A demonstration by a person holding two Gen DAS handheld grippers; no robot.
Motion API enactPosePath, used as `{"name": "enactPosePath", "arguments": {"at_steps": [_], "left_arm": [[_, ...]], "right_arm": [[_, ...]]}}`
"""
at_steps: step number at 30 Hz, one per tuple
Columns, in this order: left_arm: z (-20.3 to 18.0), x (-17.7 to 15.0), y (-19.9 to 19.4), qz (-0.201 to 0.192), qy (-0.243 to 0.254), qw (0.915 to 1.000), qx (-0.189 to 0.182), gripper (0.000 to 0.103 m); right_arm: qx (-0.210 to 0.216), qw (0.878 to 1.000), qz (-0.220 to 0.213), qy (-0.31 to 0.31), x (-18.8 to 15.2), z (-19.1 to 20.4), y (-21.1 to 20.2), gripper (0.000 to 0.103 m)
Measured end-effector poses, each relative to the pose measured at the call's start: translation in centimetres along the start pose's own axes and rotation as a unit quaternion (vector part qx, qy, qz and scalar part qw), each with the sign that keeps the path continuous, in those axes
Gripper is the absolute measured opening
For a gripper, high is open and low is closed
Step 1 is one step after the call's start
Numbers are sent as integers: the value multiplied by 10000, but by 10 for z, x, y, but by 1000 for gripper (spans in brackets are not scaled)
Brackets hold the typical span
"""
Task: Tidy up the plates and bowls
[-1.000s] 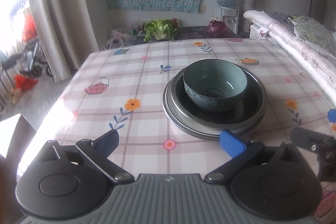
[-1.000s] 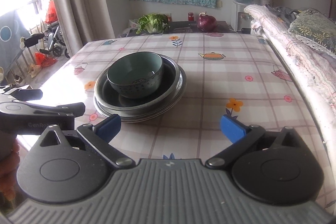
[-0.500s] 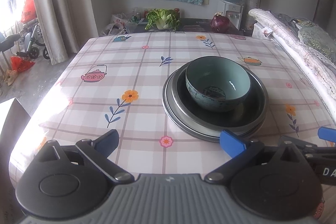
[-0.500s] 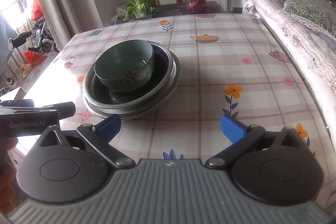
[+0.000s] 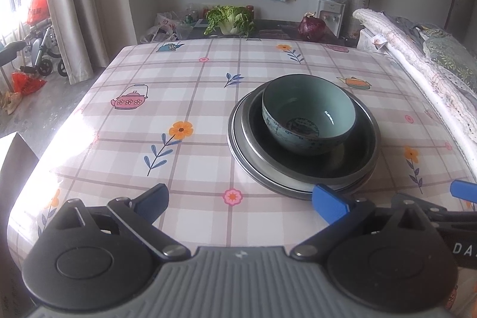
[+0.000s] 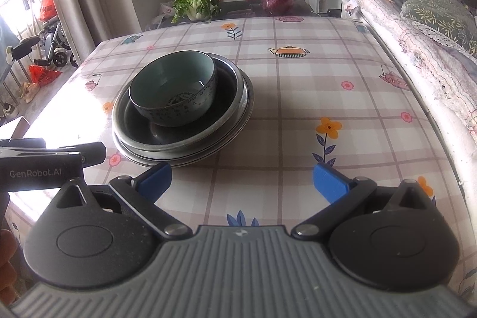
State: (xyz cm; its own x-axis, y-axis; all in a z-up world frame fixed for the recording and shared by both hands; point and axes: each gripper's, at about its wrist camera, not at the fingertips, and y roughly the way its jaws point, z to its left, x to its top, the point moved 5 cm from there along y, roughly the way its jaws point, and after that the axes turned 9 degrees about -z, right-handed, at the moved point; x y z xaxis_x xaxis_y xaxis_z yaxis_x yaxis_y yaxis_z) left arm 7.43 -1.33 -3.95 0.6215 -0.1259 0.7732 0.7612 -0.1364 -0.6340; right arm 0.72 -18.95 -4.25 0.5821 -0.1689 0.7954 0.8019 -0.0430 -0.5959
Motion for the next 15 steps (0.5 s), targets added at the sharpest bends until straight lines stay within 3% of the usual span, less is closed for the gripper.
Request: {"name": "enactPosePath", "arguments": {"at_steps": [15], "left_arm": [[2,-7,4,155,-3,9999,47,103]], "right_arm": [[-19,9999,38,-126,1,4,-1,102]]}}
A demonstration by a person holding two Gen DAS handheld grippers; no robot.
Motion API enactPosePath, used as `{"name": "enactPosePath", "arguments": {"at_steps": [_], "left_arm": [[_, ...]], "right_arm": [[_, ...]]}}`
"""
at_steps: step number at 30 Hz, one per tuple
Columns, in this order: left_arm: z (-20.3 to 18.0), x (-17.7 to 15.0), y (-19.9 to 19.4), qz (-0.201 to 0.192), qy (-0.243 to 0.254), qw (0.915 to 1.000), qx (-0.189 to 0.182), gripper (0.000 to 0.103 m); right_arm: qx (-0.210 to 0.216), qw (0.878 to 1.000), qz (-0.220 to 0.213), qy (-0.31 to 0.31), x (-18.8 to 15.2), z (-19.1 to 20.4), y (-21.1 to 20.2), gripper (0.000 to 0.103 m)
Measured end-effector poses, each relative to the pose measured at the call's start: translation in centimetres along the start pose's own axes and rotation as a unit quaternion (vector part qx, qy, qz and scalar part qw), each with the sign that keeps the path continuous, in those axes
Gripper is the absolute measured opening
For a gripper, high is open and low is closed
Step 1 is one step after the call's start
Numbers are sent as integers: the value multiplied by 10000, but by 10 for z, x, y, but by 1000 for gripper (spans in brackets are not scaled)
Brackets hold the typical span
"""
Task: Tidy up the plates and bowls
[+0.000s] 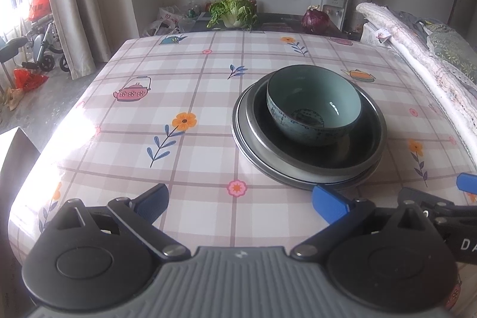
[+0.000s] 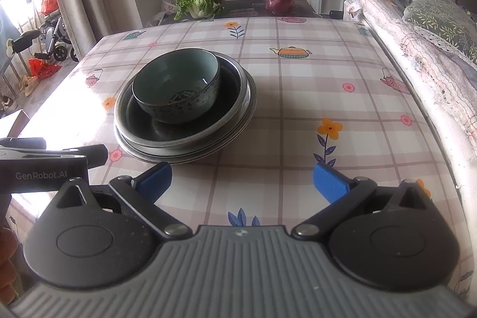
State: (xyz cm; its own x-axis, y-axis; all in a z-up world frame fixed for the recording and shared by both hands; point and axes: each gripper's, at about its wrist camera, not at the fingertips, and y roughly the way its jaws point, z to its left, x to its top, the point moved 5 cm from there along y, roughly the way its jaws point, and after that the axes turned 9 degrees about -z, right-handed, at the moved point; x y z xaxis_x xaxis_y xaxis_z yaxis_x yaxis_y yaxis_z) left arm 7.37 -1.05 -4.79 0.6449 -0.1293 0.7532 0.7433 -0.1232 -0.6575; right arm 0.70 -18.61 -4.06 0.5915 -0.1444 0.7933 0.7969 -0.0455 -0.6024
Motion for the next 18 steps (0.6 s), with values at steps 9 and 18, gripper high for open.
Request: {"name": "enactPosePath", "arguments": {"at_steps": [9,18], "left_arm": [[-2,-4,3,97,16,9999,-62,103],[-5,-5,4,142,54,9998,-100,103]], "right_arm": [[-61,9999,86,-5,-2,-1,3,102],[-78,9999,117,22,-4,-4,5,102]]}}
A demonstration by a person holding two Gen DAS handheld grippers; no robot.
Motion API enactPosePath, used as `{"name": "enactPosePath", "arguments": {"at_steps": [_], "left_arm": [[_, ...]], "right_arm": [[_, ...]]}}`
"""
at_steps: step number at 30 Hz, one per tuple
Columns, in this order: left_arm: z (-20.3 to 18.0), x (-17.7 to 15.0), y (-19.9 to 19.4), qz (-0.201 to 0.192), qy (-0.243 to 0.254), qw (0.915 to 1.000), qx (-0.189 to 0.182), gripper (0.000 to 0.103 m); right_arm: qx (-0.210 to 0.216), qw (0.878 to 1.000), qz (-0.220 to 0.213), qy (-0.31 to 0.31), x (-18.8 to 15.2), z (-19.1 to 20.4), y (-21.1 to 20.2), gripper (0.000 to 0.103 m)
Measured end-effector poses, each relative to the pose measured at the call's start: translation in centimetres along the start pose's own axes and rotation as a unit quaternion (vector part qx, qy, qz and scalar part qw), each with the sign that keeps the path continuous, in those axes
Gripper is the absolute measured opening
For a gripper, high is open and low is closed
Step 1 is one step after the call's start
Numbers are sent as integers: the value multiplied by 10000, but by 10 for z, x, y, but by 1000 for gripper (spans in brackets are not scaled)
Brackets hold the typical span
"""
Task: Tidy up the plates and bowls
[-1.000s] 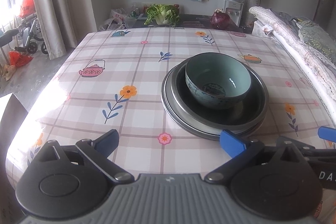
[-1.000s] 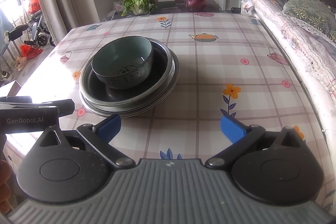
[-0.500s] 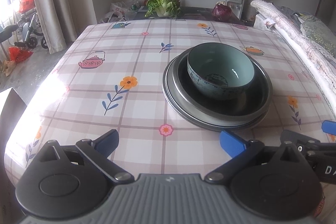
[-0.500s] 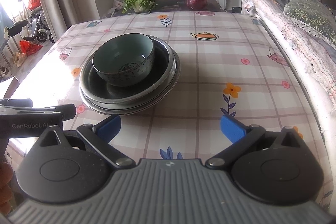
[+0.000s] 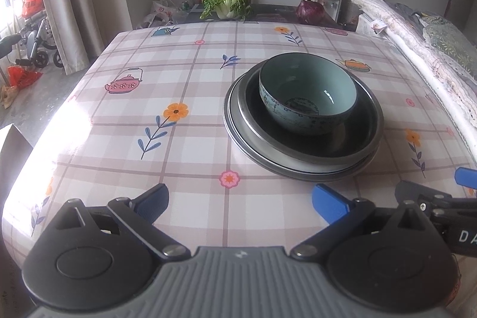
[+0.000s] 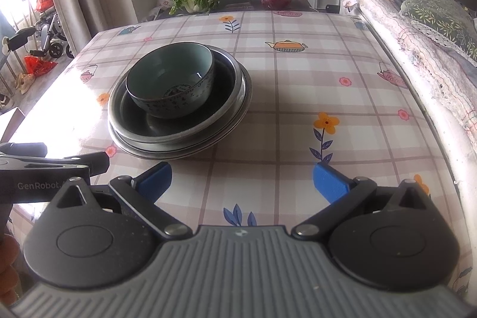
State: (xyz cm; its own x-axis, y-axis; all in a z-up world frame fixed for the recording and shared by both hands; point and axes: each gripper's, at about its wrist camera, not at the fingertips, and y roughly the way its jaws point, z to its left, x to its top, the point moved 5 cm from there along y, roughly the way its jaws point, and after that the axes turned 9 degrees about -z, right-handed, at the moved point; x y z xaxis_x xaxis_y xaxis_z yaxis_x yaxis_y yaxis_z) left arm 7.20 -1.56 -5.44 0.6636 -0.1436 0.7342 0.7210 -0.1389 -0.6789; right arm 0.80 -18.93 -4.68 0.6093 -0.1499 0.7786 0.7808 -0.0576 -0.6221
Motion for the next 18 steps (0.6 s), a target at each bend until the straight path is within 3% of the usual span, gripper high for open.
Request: {"name": "enactPosePath", "arguments": {"at_steps": [18], "left_arm": [[-1,-1,0,6,8,10000,4,103]], "right_arm": [[-10,10000,15,-2,-1,-1,1,102]]}}
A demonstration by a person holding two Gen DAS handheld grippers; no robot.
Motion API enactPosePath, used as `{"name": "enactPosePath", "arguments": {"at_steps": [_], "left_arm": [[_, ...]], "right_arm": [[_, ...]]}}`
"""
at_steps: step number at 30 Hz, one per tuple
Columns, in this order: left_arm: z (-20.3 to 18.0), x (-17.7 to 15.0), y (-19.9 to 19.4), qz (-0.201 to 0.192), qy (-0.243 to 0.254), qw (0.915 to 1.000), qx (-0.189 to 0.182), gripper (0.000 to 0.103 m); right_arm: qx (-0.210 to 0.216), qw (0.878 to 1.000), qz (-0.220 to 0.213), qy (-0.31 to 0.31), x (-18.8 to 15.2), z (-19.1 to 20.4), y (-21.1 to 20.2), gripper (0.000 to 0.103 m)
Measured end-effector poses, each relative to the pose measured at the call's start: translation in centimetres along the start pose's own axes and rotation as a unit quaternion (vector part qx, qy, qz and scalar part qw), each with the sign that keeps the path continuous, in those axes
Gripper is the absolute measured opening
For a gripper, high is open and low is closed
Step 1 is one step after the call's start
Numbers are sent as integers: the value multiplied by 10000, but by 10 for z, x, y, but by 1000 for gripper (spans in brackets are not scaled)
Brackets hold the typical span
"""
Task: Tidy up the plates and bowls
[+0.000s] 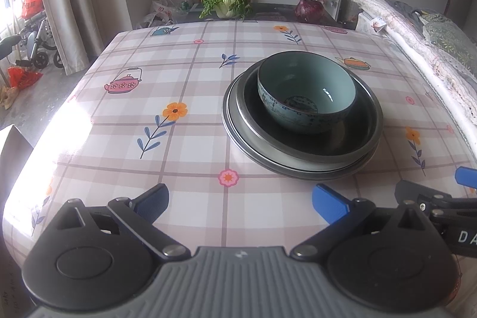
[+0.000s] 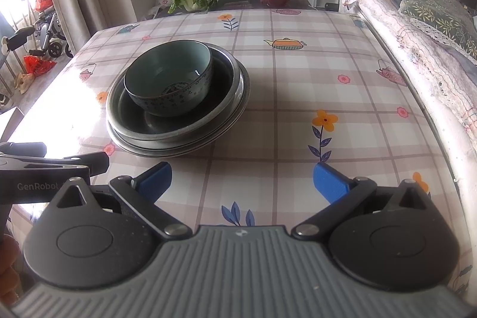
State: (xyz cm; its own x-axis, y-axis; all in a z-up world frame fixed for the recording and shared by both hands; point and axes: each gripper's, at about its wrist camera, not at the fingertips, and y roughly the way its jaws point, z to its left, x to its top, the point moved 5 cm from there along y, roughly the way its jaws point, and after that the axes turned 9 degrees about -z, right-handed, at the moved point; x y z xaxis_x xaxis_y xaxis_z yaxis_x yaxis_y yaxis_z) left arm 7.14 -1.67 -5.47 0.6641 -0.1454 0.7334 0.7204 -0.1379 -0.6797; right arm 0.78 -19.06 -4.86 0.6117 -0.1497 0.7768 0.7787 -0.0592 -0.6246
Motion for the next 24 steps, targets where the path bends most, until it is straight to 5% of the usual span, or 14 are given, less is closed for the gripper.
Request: {"name": "enactPosePath", "arguments": {"at_steps": [24], "left_arm": [[1,0,0,-2,1,10000,16,103]], "right_arm": [[31,10000,21,-20,-1,4,0,102]]}}
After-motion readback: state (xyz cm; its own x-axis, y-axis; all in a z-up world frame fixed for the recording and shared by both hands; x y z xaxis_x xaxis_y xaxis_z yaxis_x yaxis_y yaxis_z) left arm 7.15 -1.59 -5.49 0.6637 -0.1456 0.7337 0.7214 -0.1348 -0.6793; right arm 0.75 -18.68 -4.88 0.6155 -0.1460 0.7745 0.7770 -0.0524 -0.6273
